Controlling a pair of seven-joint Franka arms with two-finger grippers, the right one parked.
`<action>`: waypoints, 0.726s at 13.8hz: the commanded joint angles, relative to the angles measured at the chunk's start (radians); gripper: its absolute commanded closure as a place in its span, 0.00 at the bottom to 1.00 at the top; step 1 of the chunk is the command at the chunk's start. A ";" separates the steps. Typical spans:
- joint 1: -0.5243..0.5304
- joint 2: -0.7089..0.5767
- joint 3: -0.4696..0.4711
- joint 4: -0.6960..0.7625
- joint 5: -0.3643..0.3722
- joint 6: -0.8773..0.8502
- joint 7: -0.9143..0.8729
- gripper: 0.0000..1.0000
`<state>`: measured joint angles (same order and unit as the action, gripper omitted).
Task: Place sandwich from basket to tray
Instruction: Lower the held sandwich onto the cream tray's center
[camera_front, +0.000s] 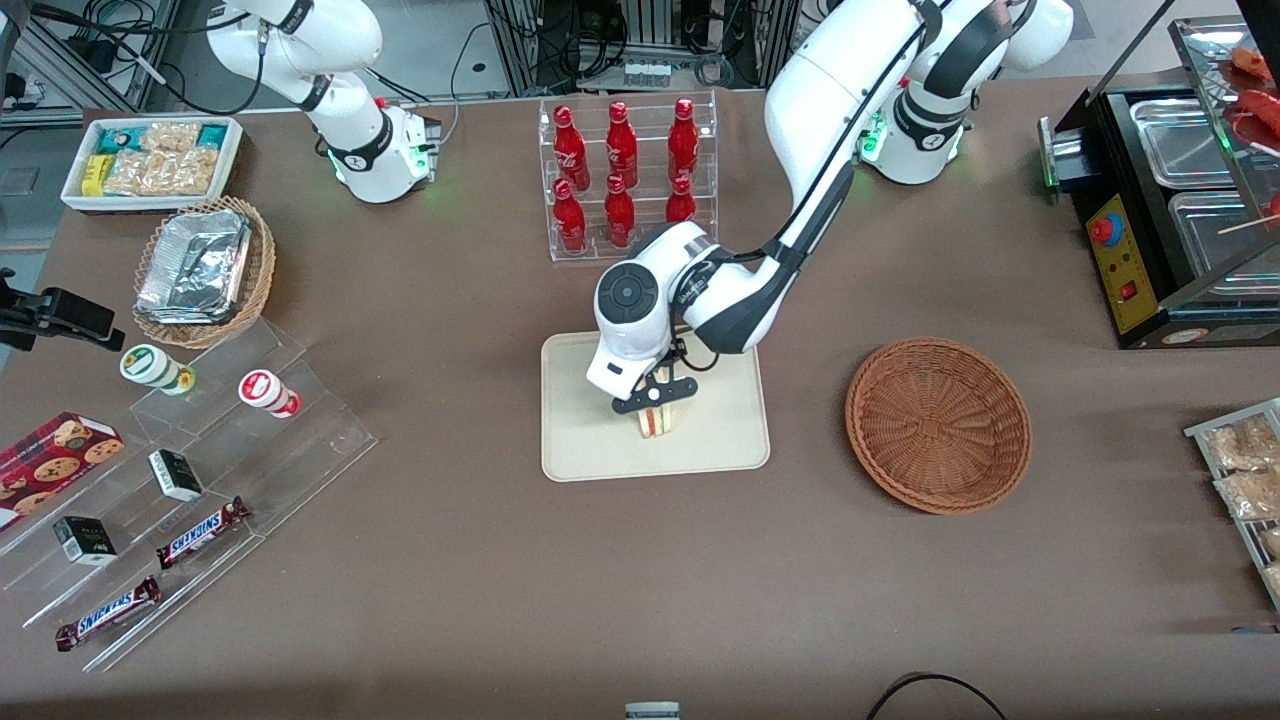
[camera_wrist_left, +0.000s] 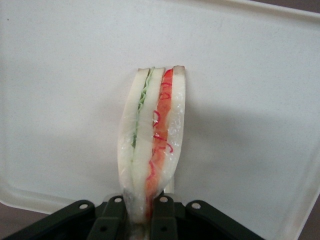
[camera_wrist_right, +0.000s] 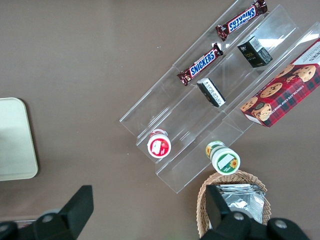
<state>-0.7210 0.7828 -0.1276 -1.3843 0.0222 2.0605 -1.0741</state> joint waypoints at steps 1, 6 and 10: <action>-0.011 0.013 0.014 0.028 0.015 -0.016 -0.023 1.00; -0.009 0.000 0.022 0.036 0.016 -0.028 -0.023 0.00; -0.002 -0.053 0.043 0.097 0.012 -0.113 -0.007 0.00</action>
<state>-0.7188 0.7670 -0.0956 -1.3302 0.0224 2.0200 -1.0745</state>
